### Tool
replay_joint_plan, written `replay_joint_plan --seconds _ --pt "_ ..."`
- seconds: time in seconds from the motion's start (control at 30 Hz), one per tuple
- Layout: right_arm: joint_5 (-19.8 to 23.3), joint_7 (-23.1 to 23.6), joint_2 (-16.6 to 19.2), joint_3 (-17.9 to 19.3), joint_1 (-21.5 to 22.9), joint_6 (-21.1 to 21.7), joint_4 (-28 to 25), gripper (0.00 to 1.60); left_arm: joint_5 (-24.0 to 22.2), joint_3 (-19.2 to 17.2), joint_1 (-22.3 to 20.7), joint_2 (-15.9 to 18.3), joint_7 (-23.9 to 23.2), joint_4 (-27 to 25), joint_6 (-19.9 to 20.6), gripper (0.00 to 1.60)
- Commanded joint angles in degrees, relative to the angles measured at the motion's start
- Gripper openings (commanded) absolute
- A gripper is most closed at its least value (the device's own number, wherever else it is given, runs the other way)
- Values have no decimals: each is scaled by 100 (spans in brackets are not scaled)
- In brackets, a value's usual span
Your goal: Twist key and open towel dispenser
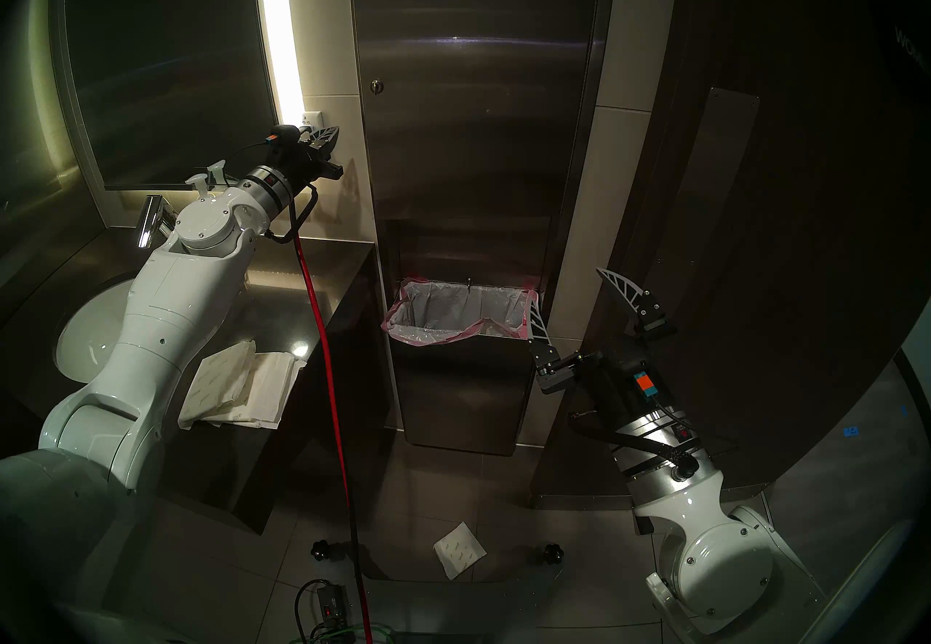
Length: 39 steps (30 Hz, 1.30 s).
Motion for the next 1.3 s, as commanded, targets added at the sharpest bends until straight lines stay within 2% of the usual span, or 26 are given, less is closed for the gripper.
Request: replay_joint_plan --seconds 0.0,0.5,0.63,0.67,0.7,0.87,0.93,0.97,1.17,1.2,1.27 --pt "0 -4 -3 -1 7 -12 -87 160 15 39 -655 -182 -242 350 -189 0" --pt "-2 -6 -3 -2 7 -13 -87 160 75 253 -1299 -354 -961 1411 -596 0" --pt "-2 -7 -3 -2 7 -13 -87 160 -68 240 -1350 -377 -1329 1622 -786 0" --pt "-2 -7 -3 -2 7 -13 -87 160 -152 244 -1358 -368 -1569 1642 -809 0" --pt "-2 -7 -3 -2 7 -13 -87 160 -152 244 -1358 -368 -1569 1642 -809 0" --pt "-3 -7 -3 -2 7 -12 -87 160 -469 348 -1294 -308 -2269 1479 -760 0" --pt "-3 -7 -2 -2 7 -12 -87 160 -513 430 -1249 -282 -2141 1382 -746 0" --pt "-3 -7 -2 -2 7 -12 -87 160 -571 407 -1241 -277 -2311 1371 -721 0" --pt "-3 -7 -2 -2 7 -11 -87 160 -1189 454 -1105 -137 -3002 1127 -470 0" --pt "-3 -7 -2 -2 7 -11 -87 160 -1189 454 -1105 -137 -3002 1127 -470 0" --pt "-3 -8 -1 -2 6 -10 -87 160 -1434 516 -1053 -38 -3336 927 -275 0"
